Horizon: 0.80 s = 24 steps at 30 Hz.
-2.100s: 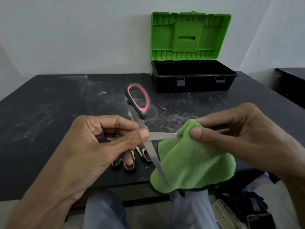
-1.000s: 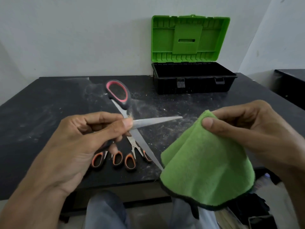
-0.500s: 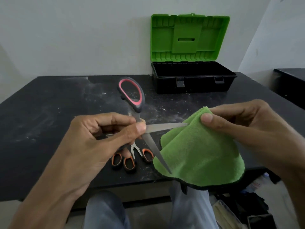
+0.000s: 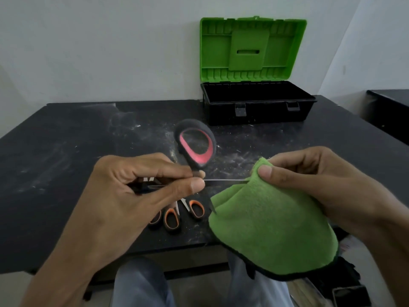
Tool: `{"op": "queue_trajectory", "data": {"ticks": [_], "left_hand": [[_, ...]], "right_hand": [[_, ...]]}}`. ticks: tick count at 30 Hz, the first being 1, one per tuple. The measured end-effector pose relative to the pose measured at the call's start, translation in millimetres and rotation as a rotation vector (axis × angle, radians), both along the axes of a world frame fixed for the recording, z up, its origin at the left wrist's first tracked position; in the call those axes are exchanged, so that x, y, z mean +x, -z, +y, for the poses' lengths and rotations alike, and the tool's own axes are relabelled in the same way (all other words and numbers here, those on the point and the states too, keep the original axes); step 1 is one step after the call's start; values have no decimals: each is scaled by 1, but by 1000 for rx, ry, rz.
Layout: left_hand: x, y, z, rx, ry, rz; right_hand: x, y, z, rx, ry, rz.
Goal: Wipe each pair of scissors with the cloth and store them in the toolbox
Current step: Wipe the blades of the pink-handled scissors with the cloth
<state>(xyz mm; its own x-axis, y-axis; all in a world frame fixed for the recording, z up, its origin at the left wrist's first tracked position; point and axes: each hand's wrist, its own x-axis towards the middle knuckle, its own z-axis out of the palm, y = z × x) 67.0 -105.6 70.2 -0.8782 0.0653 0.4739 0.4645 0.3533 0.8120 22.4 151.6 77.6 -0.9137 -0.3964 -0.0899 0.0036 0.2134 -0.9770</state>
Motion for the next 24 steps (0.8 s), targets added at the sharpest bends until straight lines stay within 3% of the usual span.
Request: {"op": "queue_trajectory", "data": {"ticks": [5, 10, 13, 19, 21, 24], "left_hand": [[-1, -1, -3, -116, 31, 135], [-2, 4, -13, -115, 82, 22], [-3, 10, -19, 109, 50, -139], [-7, 26, -3, 975, 15, -572], [-6, 29, 10, 1023, -24, -738], [-3, 30, 20, 904, -13, -846]], "right_hand": [[-2, 2, -2, -168, -35, -181], [-3, 7, -5, -222, 13, -139], [-3, 10, -3, -236, 72, -88], [-3, 17, -7, -268, 204, 41], [-2, 18, -9, -242, 250, 132], [1, 20, -10, -108, 296, 310]]}}
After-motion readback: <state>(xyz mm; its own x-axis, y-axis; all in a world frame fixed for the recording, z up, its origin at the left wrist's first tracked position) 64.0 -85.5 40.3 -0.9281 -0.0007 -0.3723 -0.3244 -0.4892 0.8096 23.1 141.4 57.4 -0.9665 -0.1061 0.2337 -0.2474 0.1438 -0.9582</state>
